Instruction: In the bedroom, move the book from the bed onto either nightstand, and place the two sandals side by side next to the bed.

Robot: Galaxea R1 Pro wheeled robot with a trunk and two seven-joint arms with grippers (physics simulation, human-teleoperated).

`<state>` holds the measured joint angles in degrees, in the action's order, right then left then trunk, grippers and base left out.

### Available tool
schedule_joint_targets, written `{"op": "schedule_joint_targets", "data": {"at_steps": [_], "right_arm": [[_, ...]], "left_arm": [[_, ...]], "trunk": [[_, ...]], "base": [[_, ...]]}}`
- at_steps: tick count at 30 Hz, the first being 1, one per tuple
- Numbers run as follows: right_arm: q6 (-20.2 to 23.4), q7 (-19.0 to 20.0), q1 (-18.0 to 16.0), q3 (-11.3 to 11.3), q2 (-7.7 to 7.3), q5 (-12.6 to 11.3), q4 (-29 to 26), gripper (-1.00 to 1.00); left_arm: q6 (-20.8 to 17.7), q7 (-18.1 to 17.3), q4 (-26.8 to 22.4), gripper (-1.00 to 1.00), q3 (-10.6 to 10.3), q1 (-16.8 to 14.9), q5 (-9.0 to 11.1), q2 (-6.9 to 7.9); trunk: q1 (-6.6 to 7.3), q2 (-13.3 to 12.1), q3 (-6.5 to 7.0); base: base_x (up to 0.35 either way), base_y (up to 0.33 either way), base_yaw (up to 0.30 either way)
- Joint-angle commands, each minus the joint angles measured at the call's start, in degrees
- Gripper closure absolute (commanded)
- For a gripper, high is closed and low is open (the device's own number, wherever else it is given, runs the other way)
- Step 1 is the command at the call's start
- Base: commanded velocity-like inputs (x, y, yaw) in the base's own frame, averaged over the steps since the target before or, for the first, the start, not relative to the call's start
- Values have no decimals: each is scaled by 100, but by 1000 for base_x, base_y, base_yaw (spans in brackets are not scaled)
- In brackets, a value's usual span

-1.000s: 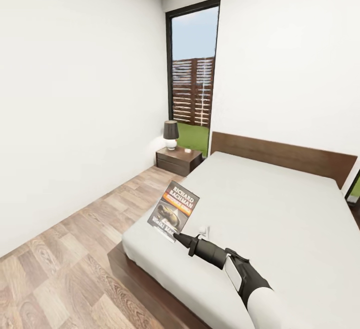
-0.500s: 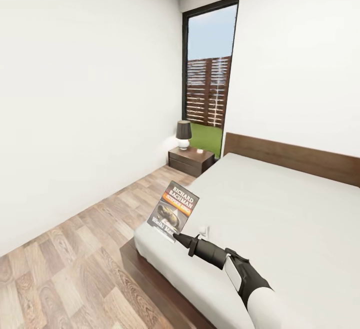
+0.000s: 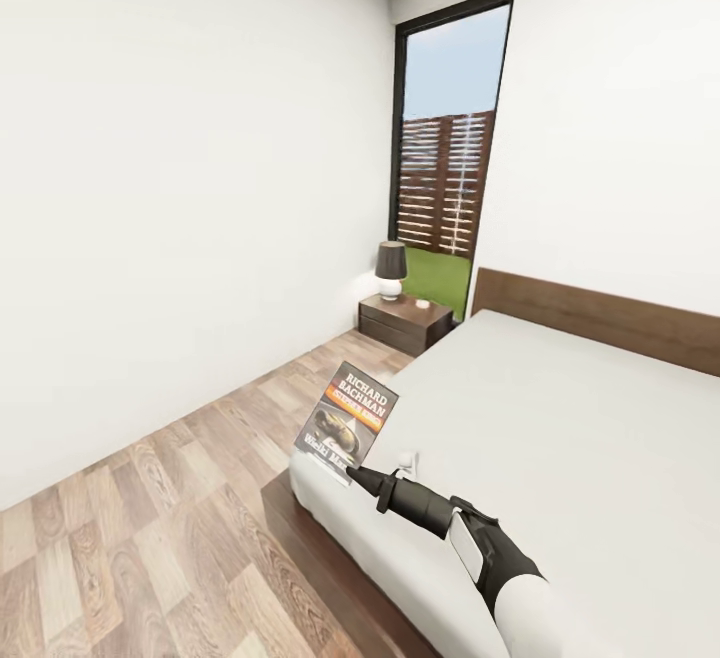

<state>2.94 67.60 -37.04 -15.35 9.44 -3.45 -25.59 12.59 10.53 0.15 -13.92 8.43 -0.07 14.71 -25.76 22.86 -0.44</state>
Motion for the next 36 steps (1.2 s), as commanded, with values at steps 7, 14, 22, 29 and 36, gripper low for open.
{"op": "schedule_joint_targets", "data": {"at_steps": [7, 14, 22, 29, 36], "right_arm": [[31, 19, -4, -29, 5, 2, 2, 100], [31, -121, -3, -24, 11, 2, 2, 100], [31, -157, -4, -28, 7, -10, 2, 100], [31, -158, -4, -29, 5, -16, 2, 100], [36, -152, -5, -23, 5, -11, 2, 100]], "left_arm": [[16, 28, 2, -100, -41, 0, -1, -6], [16, 28, 2, -100, -41, 0, -1, -11], [16, 28, 2, -100, -41, 0, -7, -12], [16, 28, 2, -100, -41, 0, -2, -12], [73, 28, 2, -100, -41, 0, -6, -13]], "trunk": [[-3, 6, -5], [-3, 6, -5], [-3, 6, -5], [-3, 6, -5], [-3, 6, -5]], "base": [[0, 0, 157], [0, 0, 133], [0, 0, 58], [58, 0, 84], [18, 0, 247]]}}
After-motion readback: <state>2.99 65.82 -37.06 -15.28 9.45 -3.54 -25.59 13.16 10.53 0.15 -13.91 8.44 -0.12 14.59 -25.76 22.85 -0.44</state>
